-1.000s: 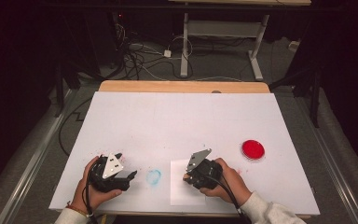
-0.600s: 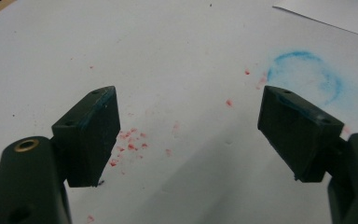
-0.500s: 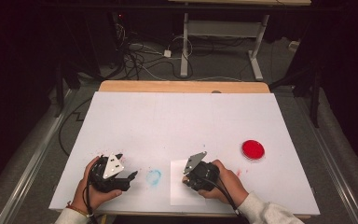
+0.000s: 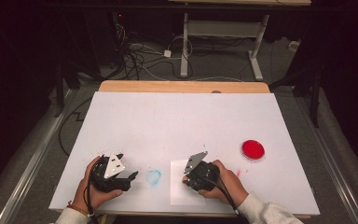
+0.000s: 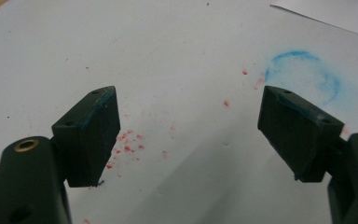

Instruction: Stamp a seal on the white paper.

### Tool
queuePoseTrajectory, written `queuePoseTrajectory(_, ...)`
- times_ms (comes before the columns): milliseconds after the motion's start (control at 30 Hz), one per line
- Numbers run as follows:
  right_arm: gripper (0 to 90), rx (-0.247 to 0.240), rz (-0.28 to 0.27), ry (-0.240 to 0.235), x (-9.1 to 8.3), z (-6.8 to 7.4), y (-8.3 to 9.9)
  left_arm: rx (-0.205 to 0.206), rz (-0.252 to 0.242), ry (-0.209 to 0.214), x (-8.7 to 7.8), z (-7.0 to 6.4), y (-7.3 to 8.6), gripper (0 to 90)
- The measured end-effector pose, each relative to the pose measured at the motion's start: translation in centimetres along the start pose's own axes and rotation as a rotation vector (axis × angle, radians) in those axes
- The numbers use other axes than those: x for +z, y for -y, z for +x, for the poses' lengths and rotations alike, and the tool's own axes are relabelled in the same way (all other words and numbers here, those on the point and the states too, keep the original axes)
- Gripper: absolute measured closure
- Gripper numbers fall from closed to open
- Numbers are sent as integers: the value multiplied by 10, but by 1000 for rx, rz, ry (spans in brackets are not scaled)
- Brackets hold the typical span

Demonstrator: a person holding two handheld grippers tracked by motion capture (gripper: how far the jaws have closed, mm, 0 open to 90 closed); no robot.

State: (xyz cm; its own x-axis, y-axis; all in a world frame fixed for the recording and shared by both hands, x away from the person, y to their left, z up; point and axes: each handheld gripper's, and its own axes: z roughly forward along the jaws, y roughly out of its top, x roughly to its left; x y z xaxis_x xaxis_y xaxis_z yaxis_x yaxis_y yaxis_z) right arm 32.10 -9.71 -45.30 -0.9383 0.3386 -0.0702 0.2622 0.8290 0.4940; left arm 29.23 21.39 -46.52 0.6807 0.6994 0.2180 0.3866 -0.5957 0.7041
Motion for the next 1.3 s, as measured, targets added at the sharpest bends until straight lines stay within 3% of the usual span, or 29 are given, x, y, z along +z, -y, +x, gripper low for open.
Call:
queuePoseTrajectory(133,766,-12,-7,30,1,5,0,-1,2,-2,0,0,0,205)
queuePoseTrajectory(233,766,-3,2,7,0,1,0,-2,0,-2,0,1,0,205)
queuePoseTrajectory(533,765,14,-3,-1,-1,0,1,2,-2,-4,-1,1,0,205)
queuePoseTrajectory(700,764,31,-70,3,-12,-2,0,7,-8,-12,-1,4,1,205)
queuePoseTrajectory(767,764,18,-81,24,-18,-1,-1,9,-7,-11,0,3,1,205)
queuePoseTrajectory(967,764,11,-92,24,-24,2,0,-4,-4,-6,-1,3,1,205)
queuePoseTrajectory(1300,764,22,-132,22,-34,-5,-1,-7,-2,6,2,6,2,205)
